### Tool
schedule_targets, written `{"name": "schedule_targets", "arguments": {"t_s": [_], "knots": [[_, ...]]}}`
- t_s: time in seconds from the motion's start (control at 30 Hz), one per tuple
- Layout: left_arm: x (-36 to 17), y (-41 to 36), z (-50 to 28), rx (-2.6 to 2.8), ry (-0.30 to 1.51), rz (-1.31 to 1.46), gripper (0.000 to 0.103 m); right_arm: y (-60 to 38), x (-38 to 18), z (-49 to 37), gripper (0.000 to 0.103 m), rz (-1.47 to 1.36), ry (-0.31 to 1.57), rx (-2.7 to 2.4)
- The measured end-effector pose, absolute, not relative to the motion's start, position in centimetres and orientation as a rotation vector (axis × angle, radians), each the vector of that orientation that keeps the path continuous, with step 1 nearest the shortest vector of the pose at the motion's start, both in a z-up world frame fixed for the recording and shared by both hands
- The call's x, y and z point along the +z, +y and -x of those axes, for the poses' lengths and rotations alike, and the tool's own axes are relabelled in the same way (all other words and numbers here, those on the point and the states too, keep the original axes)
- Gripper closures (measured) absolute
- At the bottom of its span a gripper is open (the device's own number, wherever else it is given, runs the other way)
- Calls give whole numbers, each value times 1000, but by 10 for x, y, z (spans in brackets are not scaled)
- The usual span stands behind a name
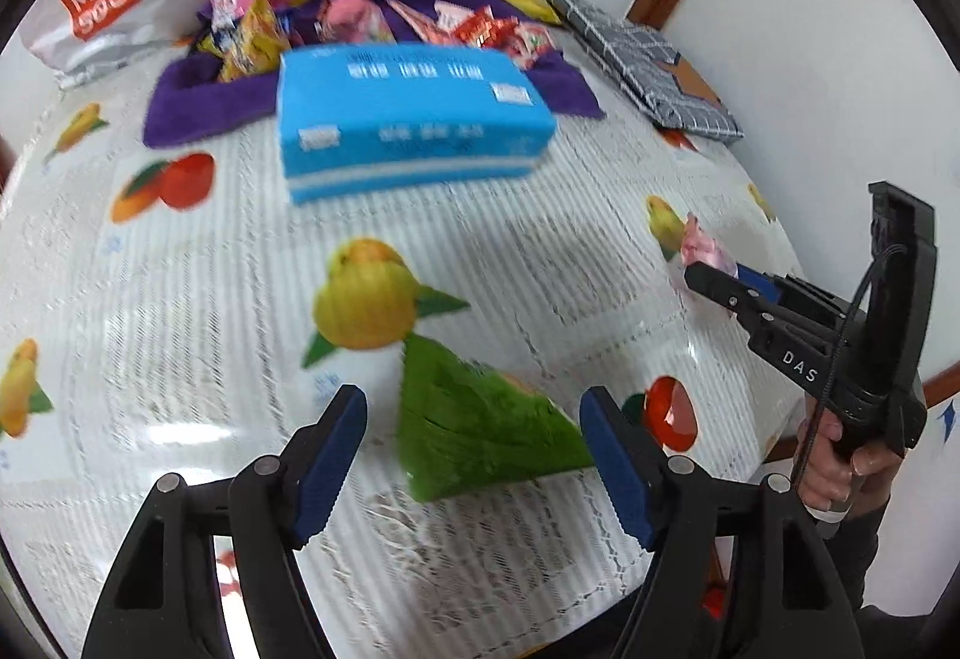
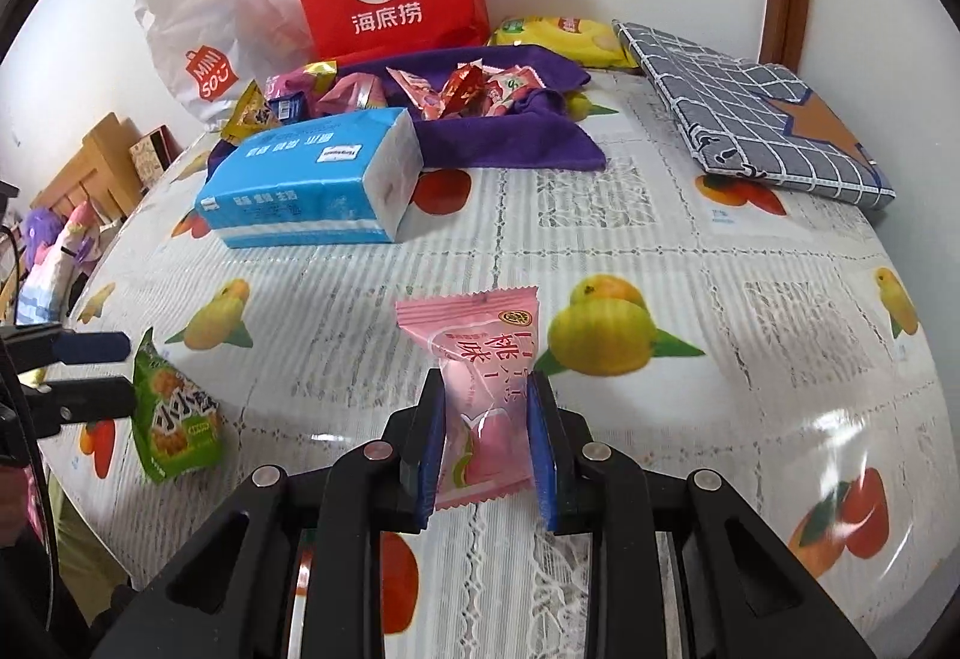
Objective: Organize snacks
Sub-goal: 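Lift the pink candy with the right gripper while the left approaches the green packet, then grasp and lift the green snack packet with the left gripper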
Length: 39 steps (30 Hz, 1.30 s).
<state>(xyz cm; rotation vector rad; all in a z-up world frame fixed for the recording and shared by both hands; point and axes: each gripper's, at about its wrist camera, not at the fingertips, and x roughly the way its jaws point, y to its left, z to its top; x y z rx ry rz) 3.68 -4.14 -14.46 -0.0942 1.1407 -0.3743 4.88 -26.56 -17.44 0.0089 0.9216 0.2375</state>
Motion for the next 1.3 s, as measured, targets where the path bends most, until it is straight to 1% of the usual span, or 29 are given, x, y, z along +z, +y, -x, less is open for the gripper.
{"name": "schedule_targets", "arguments": {"t_s": [0.17, 0.33, 0.73, 1.0, 1.03, 1.07, 1.23, 1.3], "knots": [[-163, -49, -36, -378, 1172, 77, 31, -263, -178, -46, 77, 5, 926, 241], [-176, -50, -32, -381, 1163, 52, 31, -261, -180, -49, 77, 3, 928, 248], [-166, -44, -15, -424, 1127, 14, 31, -252, -180, -51, 77, 6, 927, 258], [-176, -45, -7, -432, 1136, 23, 31, -247, -181, -44, 77, 29, 928, 265], [-176, -46, -7, -431, 1132, 20, 36, -247, -181, -44, 77, 29, 929, 264], [-176, -46, -6, -437, 1129, 20, 43, -247, -181, -45, 77, 27, 928, 264], [-174, -47, -7, -454, 1114, 26, 50, -249, -181, -47, 77, 19, 928, 262], [-173, -45, -8, -452, 1108, 30, 50, -249, -181, -48, 77, 21, 928, 260]]}}
